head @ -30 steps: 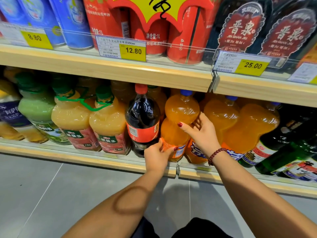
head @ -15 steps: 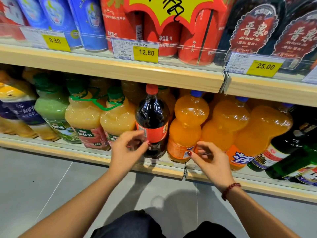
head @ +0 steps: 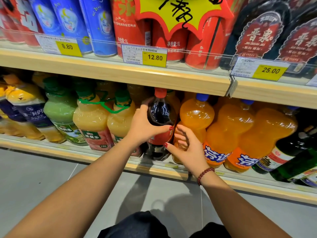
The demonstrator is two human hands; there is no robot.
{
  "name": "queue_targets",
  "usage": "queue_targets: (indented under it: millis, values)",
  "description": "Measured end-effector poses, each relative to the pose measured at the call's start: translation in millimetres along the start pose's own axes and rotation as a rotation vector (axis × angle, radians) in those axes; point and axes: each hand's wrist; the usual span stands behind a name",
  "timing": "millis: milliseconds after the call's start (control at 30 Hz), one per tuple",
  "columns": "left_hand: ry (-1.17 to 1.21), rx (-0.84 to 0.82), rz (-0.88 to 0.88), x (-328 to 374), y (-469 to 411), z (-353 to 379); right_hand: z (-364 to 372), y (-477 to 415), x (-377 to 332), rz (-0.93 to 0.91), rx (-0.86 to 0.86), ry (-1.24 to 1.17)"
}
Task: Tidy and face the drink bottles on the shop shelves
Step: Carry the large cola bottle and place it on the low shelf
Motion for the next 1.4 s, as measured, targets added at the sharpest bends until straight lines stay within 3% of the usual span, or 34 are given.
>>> queue_targets:
  millis: [433,767,1067,1400]
  values:
    - [0.120,0.126,0.095,6,50,-14,15,-3,6,0.029,-0.245,0.053]
    - [0.164,0.150,0.040,62,48,-57,28,-14,-19,-0.030,-0.156,-0.052]
    - [0.168,0.075,-0.195,159,65,-143,9,37,-139,0.038,-0.256,-0.140]
    - [0.234,0.096,-0.355,320,62,-272,-35,73,-343,0.115,-0.305,-0.173]
Point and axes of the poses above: each hand's wrist, its own y-axis away from the middle knuckle, its own z-axis out of the palm, x = y × z, and after that the axes turned 4 degrees about -x, right-handed
